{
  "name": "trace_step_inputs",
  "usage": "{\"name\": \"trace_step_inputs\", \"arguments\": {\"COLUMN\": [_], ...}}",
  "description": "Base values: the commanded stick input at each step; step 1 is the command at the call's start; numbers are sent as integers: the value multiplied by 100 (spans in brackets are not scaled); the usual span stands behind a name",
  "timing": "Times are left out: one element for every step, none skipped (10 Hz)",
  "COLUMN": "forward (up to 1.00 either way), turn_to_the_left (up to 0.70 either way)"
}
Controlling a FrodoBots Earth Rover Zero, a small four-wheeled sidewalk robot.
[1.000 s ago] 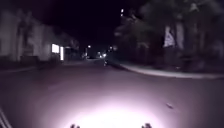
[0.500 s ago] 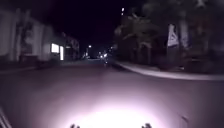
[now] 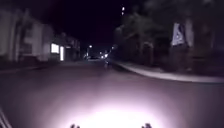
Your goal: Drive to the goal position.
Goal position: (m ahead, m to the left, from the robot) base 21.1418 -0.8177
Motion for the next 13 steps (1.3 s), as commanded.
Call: {"name": "trace_step_inputs", "arguments": {"forward": [70, 70, 70, 70, 70, 70, 70, 70, 70, 70, 70, 70, 70], "turn_to_the_left": [0, 0, 0, 0, 0, 0, 0, 0, 0, 0, 0, 0, 0]}}
